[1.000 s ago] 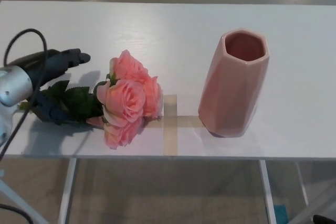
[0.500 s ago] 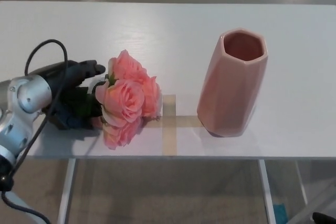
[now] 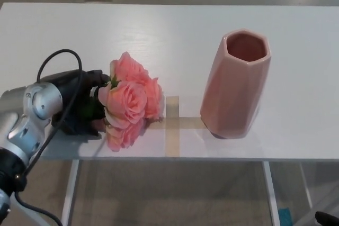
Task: Use the left hand to pick up the rose and then lift and insert it into the pink vase.
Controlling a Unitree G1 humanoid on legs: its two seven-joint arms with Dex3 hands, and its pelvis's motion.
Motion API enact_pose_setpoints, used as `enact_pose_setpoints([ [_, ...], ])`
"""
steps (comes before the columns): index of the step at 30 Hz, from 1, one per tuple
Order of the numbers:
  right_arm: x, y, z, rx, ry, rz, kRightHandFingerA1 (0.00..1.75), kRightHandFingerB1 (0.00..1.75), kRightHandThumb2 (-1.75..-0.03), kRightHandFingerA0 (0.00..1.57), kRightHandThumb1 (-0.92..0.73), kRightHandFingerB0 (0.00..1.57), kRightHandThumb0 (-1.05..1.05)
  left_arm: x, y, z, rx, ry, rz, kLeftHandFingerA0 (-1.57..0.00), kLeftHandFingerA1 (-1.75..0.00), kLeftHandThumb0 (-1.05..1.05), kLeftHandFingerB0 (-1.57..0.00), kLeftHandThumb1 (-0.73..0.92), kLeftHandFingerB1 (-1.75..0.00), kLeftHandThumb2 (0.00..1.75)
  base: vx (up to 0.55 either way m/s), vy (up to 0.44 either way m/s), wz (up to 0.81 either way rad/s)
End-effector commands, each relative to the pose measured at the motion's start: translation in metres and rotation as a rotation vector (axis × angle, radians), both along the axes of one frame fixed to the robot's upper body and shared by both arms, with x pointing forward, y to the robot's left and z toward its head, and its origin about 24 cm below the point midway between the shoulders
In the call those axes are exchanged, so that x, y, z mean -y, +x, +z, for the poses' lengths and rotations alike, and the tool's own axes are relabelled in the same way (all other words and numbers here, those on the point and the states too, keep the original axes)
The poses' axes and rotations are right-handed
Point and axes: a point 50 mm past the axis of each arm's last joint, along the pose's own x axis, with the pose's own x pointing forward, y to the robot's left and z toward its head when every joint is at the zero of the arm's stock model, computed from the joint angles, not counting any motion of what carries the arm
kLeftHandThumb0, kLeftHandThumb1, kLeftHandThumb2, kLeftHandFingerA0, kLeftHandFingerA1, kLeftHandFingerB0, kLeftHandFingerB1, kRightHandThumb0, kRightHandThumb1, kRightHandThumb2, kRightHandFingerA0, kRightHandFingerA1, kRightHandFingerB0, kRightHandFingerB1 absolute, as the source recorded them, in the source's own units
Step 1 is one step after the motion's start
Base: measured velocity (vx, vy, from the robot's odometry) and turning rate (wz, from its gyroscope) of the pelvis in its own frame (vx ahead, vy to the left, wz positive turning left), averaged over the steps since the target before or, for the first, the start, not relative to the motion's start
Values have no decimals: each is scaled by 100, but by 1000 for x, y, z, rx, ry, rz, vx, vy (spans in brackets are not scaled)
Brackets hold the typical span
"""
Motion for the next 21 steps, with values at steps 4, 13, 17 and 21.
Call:
enact_pose_setpoints([
  [4, -1, 1, 1, 18, 19, -12, 51, 47, -57, 61, -61, 53, -15, 12, -9, -31, -51, 154, -97, -94, -55, -18, -71, 80, -49, 64, 0, 0, 0],
  [13, -2, 3, 2, 20, 10, 2, 51, 47, -57, 62, -61, 55, -17, 15, -7, -14, 36, 5, -76, -89, -82, -23, -74, 78, -49, 63, 0, 0, 0],
  [17, -2, 3, 2, 20, 12, 2, 51, 47, -57, 62, -61, 55, -17, 15, -8, -12, 62, -18, -75, -82, -105, -23, -81, 77, -54, 63, 0, 0, 0],
  [21, -1, 3, 2, 18, 15, 1, 51, 48, -57, 62, -61, 55, -19, 16, -1, 6, 170, -118, -46, -90, -82, -23, -79, 80, -50, 64, 0, 0, 0],
])
